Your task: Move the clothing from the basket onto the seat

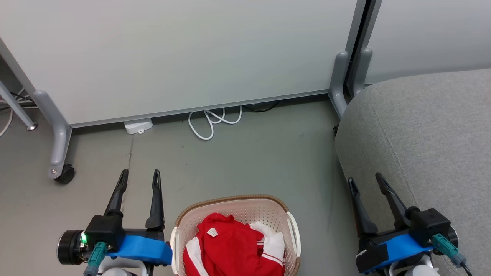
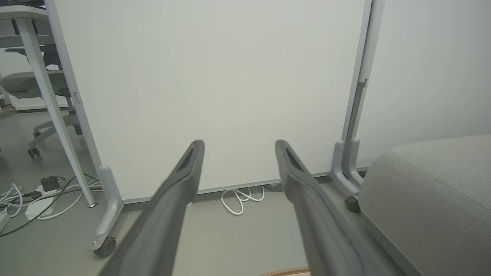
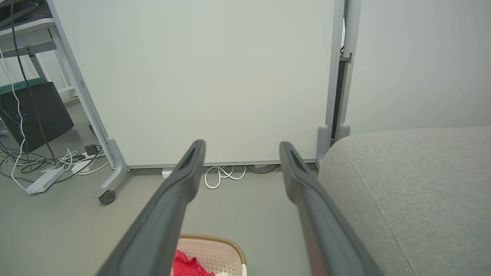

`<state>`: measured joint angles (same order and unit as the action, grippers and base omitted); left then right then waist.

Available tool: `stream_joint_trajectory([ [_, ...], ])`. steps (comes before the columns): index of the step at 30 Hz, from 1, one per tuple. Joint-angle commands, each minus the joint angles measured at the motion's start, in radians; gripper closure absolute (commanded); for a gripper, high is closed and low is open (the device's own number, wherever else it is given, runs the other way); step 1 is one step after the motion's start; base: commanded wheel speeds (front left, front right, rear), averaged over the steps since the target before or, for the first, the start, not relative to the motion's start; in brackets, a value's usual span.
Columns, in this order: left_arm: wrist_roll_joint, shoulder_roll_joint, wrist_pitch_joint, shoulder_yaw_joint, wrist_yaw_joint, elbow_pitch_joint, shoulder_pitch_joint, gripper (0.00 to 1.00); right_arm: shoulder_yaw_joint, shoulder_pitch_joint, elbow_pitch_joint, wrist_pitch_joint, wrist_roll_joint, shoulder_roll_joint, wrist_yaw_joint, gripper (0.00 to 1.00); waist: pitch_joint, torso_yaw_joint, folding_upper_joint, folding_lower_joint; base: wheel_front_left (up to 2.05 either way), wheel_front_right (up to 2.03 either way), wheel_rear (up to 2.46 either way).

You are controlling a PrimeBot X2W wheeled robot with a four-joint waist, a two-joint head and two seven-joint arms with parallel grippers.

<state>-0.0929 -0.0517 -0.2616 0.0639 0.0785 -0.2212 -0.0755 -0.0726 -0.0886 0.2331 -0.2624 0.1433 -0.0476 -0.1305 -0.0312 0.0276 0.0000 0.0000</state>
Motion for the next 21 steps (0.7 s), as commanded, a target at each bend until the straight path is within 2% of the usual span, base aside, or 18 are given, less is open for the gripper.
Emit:
stream_joint_trajectory([
  [1,-0.003,0.002,-0.005,-0.002,-0.001,-0.002,-0.007,0.0,0.001,-0.009,0.001,-0.004,0.002,-0.005,0.0,0.0,-0.001,0.0,0.0,0.0,0.0,0.0,0.0],
  [8,0.01,0.002,-0.005,0.011,0.01,-0.014,-0.033,0.0,-0.003,-0.021,-0.003,-0.004,0.005,-0.005,0.0,0.0,-0.016,-0.008,0.0,0.0,0.0,0.0,0.0],
  [14,0.034,-0.012,-0.005,0.03,0.036,-0.066,-0.091,0.0,-0.007,-0.047,-0.012,-0.004,-0.001,-0.005,0.0,0.0,-0.056,-0.04,0.0,0.0,0.0,0.0,0.0],
  [21,0.047,-0.066,-0.005,0.121,0.053,-0.211,-0.214,0.0,-0.019,-0.112,-0.032,-0.004,-0.015,-0.004,0.0,0.0,-0.156,-0.105,0.0,0.0,0.0,0.0,0.0],
])
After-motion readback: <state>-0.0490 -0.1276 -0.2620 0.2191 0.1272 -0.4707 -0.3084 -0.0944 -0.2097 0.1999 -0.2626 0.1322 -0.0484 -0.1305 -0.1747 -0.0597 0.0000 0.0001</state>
